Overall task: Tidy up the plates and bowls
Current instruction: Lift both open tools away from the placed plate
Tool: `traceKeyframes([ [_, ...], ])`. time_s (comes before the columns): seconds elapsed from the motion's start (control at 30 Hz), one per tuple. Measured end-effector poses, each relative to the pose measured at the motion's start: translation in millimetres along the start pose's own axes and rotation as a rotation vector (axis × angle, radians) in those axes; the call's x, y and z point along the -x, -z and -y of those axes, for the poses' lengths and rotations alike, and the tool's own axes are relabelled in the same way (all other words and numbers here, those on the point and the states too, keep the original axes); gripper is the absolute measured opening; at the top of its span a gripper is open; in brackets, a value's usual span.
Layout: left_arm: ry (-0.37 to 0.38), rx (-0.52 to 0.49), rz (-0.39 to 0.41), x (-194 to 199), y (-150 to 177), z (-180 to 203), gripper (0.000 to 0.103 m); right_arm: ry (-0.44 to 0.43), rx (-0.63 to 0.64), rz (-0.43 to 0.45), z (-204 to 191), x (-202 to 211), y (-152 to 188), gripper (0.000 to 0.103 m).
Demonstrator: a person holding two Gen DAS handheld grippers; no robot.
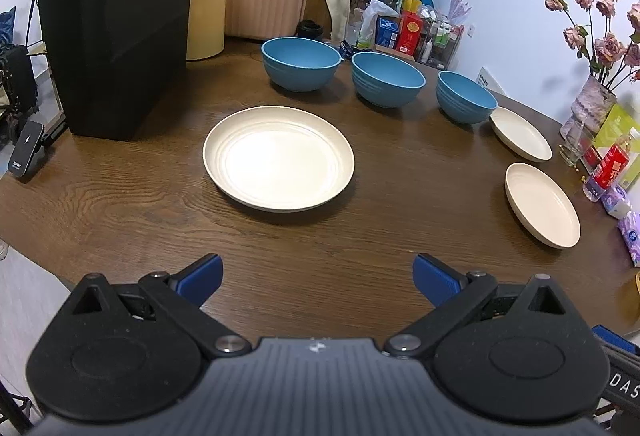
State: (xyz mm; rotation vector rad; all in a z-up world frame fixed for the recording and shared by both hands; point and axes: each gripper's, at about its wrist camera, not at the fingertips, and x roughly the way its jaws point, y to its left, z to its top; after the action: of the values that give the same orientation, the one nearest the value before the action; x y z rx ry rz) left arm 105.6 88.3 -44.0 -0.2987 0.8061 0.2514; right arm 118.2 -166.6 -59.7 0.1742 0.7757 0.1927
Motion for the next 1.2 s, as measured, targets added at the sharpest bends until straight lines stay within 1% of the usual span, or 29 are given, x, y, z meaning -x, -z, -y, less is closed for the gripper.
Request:
traceKeyframes([
  [0.1,0.002,-0.006,-0.002,-0.9,-2.9,2.9,0.103,0.018,-0.005,0.012,1.9,1.5,-1.8,0.103],
  [0.33,0.019,-0.027,-0.005,-9.3,-12.4,12.4,0.103,0.020,-0.025,0.022,7.3,-0.3,-8.0,0.103],
  [0.53,0.036,-0.026,-0.019,-22.3,-24.2,14.1,0.103,0.025,-0.007,0.026,0.4,-5.2,-17.2,0.103],
  [0.93,0.060,-0.031,-0.030,-50.8,-55.7,12.2,0.103,0.051,0.009,0.009,-16.3,-29.6,-38.1,0.103],
  [1.2,0.091,-0.034,-0.018,-71.9,-80.6,5.2,0.103,0.086,-0.002,0.018,-23.6,-47.1,-51.9,0.103],
])
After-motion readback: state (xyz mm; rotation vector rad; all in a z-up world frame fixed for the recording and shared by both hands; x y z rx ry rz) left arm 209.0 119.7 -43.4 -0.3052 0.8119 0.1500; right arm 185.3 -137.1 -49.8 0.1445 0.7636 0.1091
